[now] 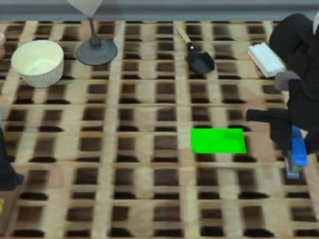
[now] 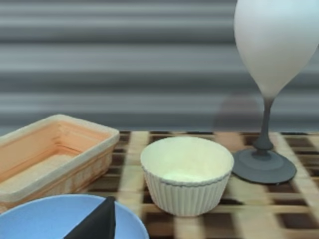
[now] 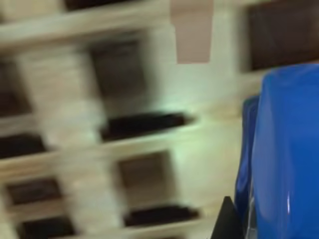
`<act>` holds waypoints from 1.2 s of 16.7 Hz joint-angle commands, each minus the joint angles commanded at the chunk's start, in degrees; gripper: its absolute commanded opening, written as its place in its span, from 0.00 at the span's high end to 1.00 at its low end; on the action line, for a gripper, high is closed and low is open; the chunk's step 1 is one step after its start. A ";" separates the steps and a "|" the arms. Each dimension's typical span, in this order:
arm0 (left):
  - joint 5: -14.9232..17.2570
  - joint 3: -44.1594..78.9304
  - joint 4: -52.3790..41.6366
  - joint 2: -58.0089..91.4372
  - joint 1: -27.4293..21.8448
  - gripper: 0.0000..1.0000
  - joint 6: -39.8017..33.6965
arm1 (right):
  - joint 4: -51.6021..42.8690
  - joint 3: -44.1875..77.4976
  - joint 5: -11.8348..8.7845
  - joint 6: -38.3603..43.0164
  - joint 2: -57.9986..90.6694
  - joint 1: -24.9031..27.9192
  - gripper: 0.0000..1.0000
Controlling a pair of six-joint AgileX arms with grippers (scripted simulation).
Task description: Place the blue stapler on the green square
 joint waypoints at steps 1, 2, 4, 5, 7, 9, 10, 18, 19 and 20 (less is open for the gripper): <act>0.00 0.00 0.00 0.00 0.00 0.00 0.00 | -0.64 2.49 0.04 -5.77 2.16 0.49 1.00; 0.00 0.00 0.00 0.00 0.00 0.00 0.00 | -1.29 4.98 0.07 -11.57 4.35 0.99 1.00; 0.00 0.00 0.00 0.00 0.00 0.00 0.00 | -2.53 9.85 0.13 -23.52 8.64 1.98 1.00; 0.00 0.00 0.00 0.00 0.00 0.00 0.00 | -3.07 12.21 0.16 -29.78 10.69 2.47 1.00; 0.00 0.00 0.00 0.00 0.00 0.00 0.00 | -3.99 16.95 0.21 -42.88 14.61 3.41 1.00; 0.00 0.00 0.00 0.00 0.00 0.00 0.00 | -4.66 21.54 0.28 -55.96 18.10 4.26 1.00; 0.00 0.00 0.00 0.00 0.00 0.00 0.00 | -4.86 23.68 0.31 -62.09 19.62 4.64 1.00; 0.00 0.00 0.00 0.00 0.00 0.00 0.00 | -4.14 33.81 0.60 -90.54 25.15 6.13 1.00; 0.00 0.00 0.00 0.00 0.00 0.00 0.00 | -4.06 34.11 0.61 -91.35 25.26 6.16 1.00; 0.00 0.00 0.00 0.00 0.00 0.00 0.00 | -4.04 34.20 0.61 -91.59 25.29 6.17 1.00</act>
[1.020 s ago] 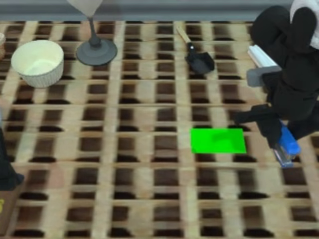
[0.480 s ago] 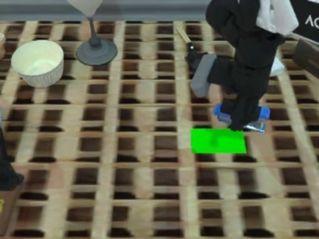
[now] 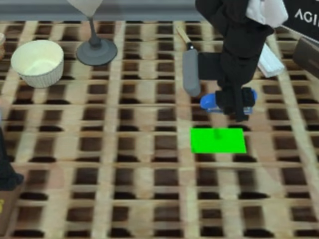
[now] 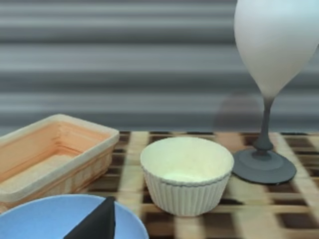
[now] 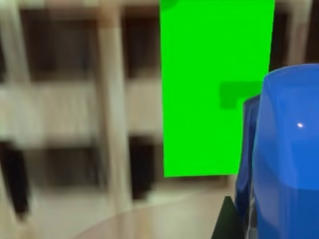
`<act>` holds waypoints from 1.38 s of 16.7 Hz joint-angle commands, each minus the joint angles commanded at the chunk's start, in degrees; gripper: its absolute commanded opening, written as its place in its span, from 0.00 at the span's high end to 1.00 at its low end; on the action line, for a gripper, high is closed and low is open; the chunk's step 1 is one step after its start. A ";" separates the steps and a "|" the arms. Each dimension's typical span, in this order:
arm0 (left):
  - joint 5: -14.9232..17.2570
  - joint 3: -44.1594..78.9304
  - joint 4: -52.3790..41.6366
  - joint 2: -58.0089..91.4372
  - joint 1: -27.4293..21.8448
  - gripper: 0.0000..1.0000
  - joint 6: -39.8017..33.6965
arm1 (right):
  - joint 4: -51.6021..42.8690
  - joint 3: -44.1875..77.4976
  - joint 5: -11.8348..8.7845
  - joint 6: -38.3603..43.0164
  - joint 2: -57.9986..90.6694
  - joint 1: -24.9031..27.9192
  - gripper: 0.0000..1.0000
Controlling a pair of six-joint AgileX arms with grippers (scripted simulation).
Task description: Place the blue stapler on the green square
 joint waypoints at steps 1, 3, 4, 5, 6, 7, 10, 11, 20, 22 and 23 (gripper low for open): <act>0.00 0.00 0.00 0.00 0.00 0.00 0.00 | 0.00 0.00 0.00 0.00 0.00 0.00 1.00; 0.00 0.00 0.00 0.00 0.00 0.00 0.00 | 0.00 0.00 0.00 0.00 0.00 0.00 1.00; 0.00 0.00 0.00 0.00 0.00 0.00 0.00 | -0.02 -0.17 -0.01 0.14 -0.25 -0.34 1.00; 0.00 0.00 0.00 0.00 0.00 0.00 0.00 | 0.16 -0.33 -0.01 0.13 -0.21 -0.31 1.00; 0.00 0.00 0.00 0.00 0.00 0.00 0.00 | 0.94 -0.97 0.01 0.08 -0.02 -0.24 1.00; 0.00 0.00 0.00 0.00 0.00 0.00 0.00 | 2.32 -1.99 0.03 0.04 0.31 -0.17 1.00; 0.00 0.00 0.00 0.00 0.00 0.00 0.00 | 8.99 -6.65 0.08 0.09 2.08 -0.08 1.00; 0.00 0.00 0.00 0.00 0.00 0.00 0.00 | 11.64 -8.47 0.07 0.11 2.81 -0.04 1.00; 0.00 0.00 0.00 0.00 0.00 0.00 0.00 | 19.82 -14.58 0.05 0.14 5.24 0.08 0.92; 0.00 0.00 0.00 0.00 0.00 0.00 0.00 | 19.82 -14.58 0.05 0.14 5.24 0.08 0.77; 0.00 0.00 0.00 0.00 0.00 0.00 0.00 | 19.82 -14.58 0.05 0.14 5.24 0.08 0.70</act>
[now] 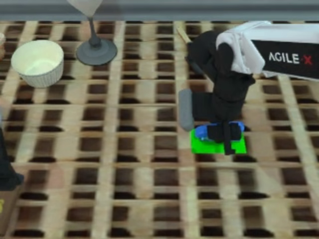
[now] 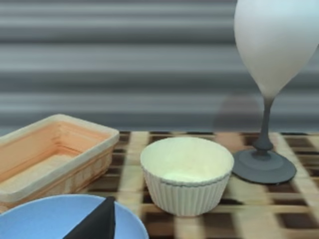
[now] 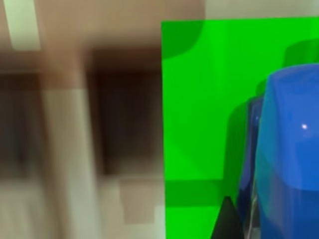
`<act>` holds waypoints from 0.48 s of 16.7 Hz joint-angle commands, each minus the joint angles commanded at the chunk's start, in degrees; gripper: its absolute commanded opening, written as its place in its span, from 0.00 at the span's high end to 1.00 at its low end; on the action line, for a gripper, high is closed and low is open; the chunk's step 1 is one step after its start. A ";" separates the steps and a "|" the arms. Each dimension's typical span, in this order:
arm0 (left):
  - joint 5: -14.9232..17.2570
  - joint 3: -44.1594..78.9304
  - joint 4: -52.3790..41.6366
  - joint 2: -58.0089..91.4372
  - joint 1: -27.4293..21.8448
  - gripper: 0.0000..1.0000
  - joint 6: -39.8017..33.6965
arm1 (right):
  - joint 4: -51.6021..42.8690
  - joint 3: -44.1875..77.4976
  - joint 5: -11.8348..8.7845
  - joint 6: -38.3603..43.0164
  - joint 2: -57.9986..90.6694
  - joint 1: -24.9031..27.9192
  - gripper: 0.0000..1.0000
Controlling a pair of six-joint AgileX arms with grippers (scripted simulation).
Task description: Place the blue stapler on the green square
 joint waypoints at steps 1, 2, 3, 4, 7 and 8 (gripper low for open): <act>0.00 0.00 0.00 0.00 0.00 0.00 0.00 | 0.00 0.00 0.00 0.00 0.00 0.00 0.62; 0.00 0.00 0.00 0.00 0.00 0.00 0.00 | 0.00 0.00 0.00 0.00 0.00 0.00 0.55; 0.00 0.00 0.00 0.00 0.00 0.00 0.00 | 0.00 0.00 0.00 0.00 0.00 0.00 0.47; 0.00 0.00 0.00 0.00 0.00 0.00 0.00 | 0.00 0.00 0.00 0.00 0.00 0.00 0.40; 0.00 0.00 0.00 0.00 0.00 0.00 0.00 | 0.00 0.00 0.00 0.00 0.00 0.00 0.17; 0.00 0.00 0.00 0.00 0.00 0.00 0.00 | 0.00 0.00 0.00 0.00 0.00 0.00 0.10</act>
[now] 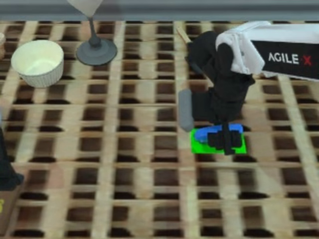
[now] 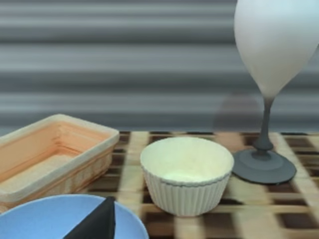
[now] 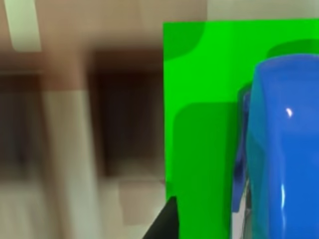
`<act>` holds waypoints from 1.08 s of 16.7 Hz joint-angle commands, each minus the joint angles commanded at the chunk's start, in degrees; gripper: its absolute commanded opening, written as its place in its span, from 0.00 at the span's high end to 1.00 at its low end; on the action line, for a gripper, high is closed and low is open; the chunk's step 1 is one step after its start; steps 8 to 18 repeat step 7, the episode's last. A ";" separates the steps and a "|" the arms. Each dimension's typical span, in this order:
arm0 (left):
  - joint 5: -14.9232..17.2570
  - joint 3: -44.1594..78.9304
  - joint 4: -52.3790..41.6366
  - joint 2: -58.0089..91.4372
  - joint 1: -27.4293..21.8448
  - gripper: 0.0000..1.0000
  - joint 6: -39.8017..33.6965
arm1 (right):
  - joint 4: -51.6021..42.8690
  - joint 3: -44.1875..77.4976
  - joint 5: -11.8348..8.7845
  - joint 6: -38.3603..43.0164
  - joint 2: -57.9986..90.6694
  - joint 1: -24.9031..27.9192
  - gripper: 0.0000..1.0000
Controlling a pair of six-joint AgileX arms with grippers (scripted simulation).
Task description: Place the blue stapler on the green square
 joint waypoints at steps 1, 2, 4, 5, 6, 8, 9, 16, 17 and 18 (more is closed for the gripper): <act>0.00 0.00 0.00 0.00 0.00 0.00 0.00 | 0.00 0.00 0.00 0.00 0.00 0.00 0.02; 0.00 0.00 0.00 0.00 0.00 0.00 0.00 | 0.00 0.00 0.00 0.00 0.00 0.00 0.00; 0.00 0.00 0.00 0.00 0.00 0.00 0.00 | 0.00 0.00 0.00 0.00 0.00 0.00 0.00; 0.00 0.00 0.00 0.00 0.00 0.00 0.00 | 0.00 0.00 0.00 0.00 0.00 0.00 0.00; 0.00 0.00 0.00 0.00 0.00 0.00 0.00 | 0.00 0.00 0.00 0.00 0.00 0.00 0.00; 0.00 0.00 0.00 0.00 0.00 0.00 0.00 | 0.00 0.00 0.00 0.00 0.00 0.00 0.00; 0.00 0.00 0.00 0.00 0.00 0.00 0.00 | 0.00 0.00 0.00 0.00 0.00 0.00 0.00; 0.00 0.00 0.00 0.00 0.00 0.00 0.00 | 0.00 0.00 0.00 0.00 0.00 0.00 0.00; 0.00 0.00 0.00 0.00 0.00 0.00 0.00 | 0.00 0.00 0.00 0.00 0.00 0.00 0.00; 0.00 0.00 0.00 0.00 0.00 0.00 0.00 | 0.00 0.00 0.00 0.00 0.00 0.00 0.00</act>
